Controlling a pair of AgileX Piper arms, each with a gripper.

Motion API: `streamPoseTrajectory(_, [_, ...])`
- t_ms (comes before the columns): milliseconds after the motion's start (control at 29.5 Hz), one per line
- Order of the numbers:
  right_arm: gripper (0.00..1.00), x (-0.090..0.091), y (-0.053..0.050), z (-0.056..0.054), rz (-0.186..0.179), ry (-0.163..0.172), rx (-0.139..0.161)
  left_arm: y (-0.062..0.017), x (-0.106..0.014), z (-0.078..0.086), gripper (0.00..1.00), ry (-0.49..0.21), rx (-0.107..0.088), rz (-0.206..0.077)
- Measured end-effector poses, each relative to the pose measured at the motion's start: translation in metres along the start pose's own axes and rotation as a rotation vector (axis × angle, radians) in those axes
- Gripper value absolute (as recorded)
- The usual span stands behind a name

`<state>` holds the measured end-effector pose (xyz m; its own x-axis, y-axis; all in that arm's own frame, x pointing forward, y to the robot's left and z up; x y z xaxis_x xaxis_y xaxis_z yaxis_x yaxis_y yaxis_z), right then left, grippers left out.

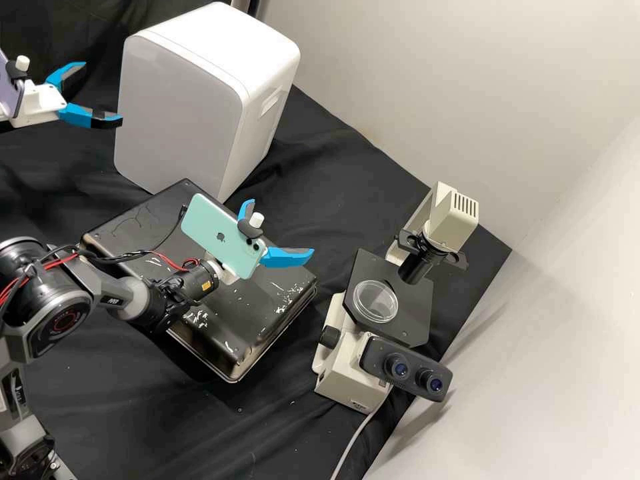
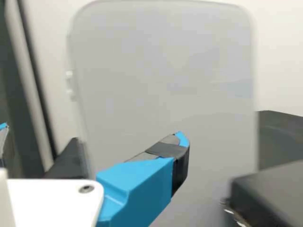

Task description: Place the petri dish on the bench

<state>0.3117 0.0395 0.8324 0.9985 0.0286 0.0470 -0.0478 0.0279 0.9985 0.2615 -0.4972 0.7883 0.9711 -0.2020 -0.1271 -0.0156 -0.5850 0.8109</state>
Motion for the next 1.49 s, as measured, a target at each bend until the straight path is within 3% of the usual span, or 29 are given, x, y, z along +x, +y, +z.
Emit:
streamPoseTrajectory(203, [1.0, 0.0, 0.0, 0.0, 0.0, 0.0, 0.0, -0.01, -0.023, 0.009, 1.0, -0.036, -0.005, -0.023])
streamPoseTrajectory(509, [1.0, 0.0, 0.0, 0.0, 0.0, 0.0, 0.0, -0.0271, -0.055, 0.03, 1.0, -0.177, 0.009, -0.05])
streamPoseTrajectory(678, [1.0, 0.0, 0.0, 0.0, 0.0, 0.0, 0.0, -0.032, -0.072, 0.039, 1.0, -0.252, 0.019, -0.065])
streamPoseTrajectory(780, [1.0, 0.0, 0.0, 0.0, 0.0, 0.0, 0.0, -0.0337, -0.081, 0.045, 1.0, -0.301, 0.029, -0.074])
streamPoseTrajectory(882, [1.0, 0.0, 0.0, 0.0, 0.0, 0.0, 0.0, -0.0363, -0.089, 0.05, 1.0, -0.348, 0.058, -0.082])
streamPoseTrajectory(983, [1.0, 0.0, 0.0, 0.0, 0.0, 0.0, 0.0, -0.0391, -0.095, 0.055, 1.0, -0.395, 0.072, -0.095])
streamPoseTrajectory(1289, [1.0, 0.0, 0.0, 0.0, 0.0, 0.0, 0.0, -0.0421, -0.102, 0.064, 1.0, -0.51, 0.104, -0.11])
streamPoseTrajectory(1492, [1.0, 0.0, 0.0, 0.0, 0.0, 0.0, 0.0, -0.0431, -0.104, 0.068, 1.0, -0.553, 0.055, -0.134])
